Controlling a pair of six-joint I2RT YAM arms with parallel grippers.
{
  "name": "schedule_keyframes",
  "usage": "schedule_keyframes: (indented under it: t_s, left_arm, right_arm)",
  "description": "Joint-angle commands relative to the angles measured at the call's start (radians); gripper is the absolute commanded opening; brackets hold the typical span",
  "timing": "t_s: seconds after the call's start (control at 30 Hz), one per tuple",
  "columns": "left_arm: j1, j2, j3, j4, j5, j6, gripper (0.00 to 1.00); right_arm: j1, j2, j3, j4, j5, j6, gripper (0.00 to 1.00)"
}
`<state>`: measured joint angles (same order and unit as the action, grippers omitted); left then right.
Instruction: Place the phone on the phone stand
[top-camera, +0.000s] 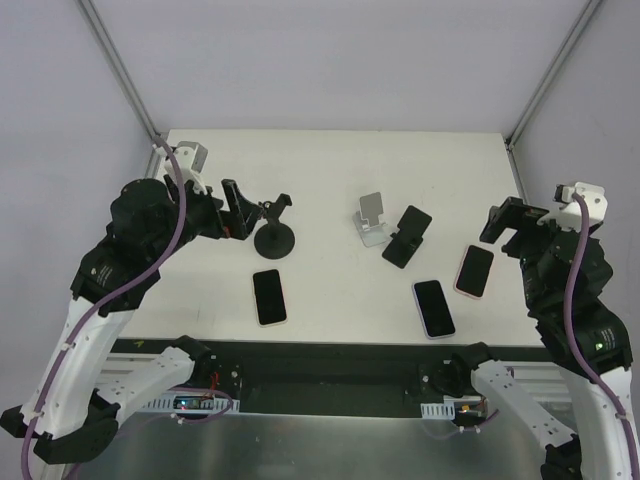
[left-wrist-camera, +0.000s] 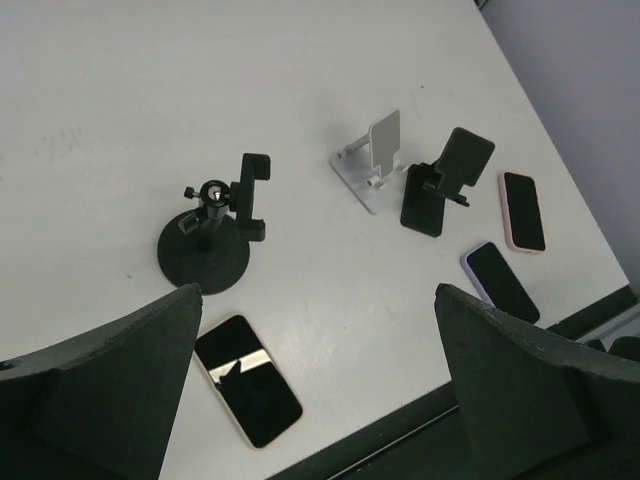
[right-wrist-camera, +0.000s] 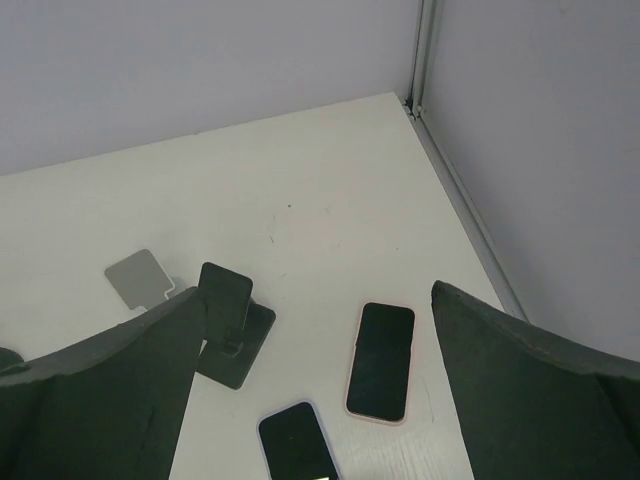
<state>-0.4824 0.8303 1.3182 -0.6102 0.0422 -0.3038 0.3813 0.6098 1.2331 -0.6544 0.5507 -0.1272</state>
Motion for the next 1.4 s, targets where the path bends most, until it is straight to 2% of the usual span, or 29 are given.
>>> schedule_keyframes:
  t_s: [0.0, 0.1, 0.27, 0.37, 0.43, 0.5, 0.53, 0.57, 0.6, 0.7, 0.8, 0.93, 1.1, 1.17, 1.23, 1.37]
  left_arm:
    - [0.008, 0.101, 0.092, -0.184, -0.031, -0.001, 0.99]
    - [0.010, 0.093, 0.041, -0.198, -0.070, -0.067, 0.99]
    - [0.008, 0.050, -0.069, -0.213, -0.044, -0.214, 0.99]
    - [0.010, 0.018, -0.114, -0.247, -0.054, -0.345, 0.99]
    - [0.010, 0.003, -0.131, -0.246, -0.092, -0.365, 0.99]
    - [0.008, -0.029, -0.155, -0.231, -0.107, -0.307, 0.99]
    - [0.010, -0.042, -0.166, -0.203, -0.107, -0.214, 0.99]
    - [0.010, -0.057, -0.180, -0.203, -0.125, -0.189, 0.99]
    - [0.010, -0.065, -0.188, -0.200, -0.148, -0.175, 0.99]
    - [0.010, -0.054, -0.195, -0.166, -0.147, -0.155, 0.99]
    - [0.010, 0.038, -0.151, -0.164, -0.125, -0.170, 0.98]
    - [0.010, 0.171, -0.114, -0.129, -0.128, -0.169, 0.99]
    - [0.011, 0.271, -0.080, -0.065, -0.082, -0.184, 0.99]
    - [0.010, 0.271, -0.137, 0.047, -0.073, -0.182, 0.95]
    - [0.010, 0.285, -0.161, 0.110, -0.106, -0.182, 0.86]
    - [0.010, 0.351, -0.159, 0.148, -0.146, -0.141, 0.77]
  right_arm:
    - [-0.004, 0.079, 0.062, -0.059, 0.043, 0.021, 0.96]
    - [-0.004, 0.129, 0.088, -0.093, 0.020, 0.038, 0.96]
    - [-0.002, 0.226, 0.127, -0.154, -0.064, 0.102, 0.96]
    - [-0.004, 0.271, 0.134, -0.157, -0.176, 0.158, 0.96]
    - [-0.002, 0.260, 0.085, -0.102, -0.348, 0.178, 0.96]
    - [-0.004, 0.239, 0.045, -0.001, -0.520, 0.204, 0.96]
    - [-0.004, 0.242, 0.026, 0.025, -0.561, 0.221, 0.96]
    - [-0.004, 0.249, 0.013, 0.048, -0.608, 0.236, 0.96]
    - [-0.004, 0.280, 0.012, 0.048, -0.680, 0.248, 0.96]
    - [0.024, 0.367, 0.022, 0.013, -0.755, 0.271, 0.96]
    - [0.140, 0.432, 0.023, -0.017, -0.663, 0.258, 0.96]
    - [0.333, 0.490, -0.007, 0.024, -0.557, 0.281, 0.96]
    - [0.473, 0.608, -0.040, 0.096, -0.467, 0.354, 0.96]
    - [0.537, 0.651, -0.063, 0.156, -0.443, 0.370, 0.96]
    - [0.591, 0.673, -0.096, 0.229, -0.417, 0.388, 0.96]
    - [0.645, 0.715, -0.155, 0.352, -0.417, 0.411, 0.96]
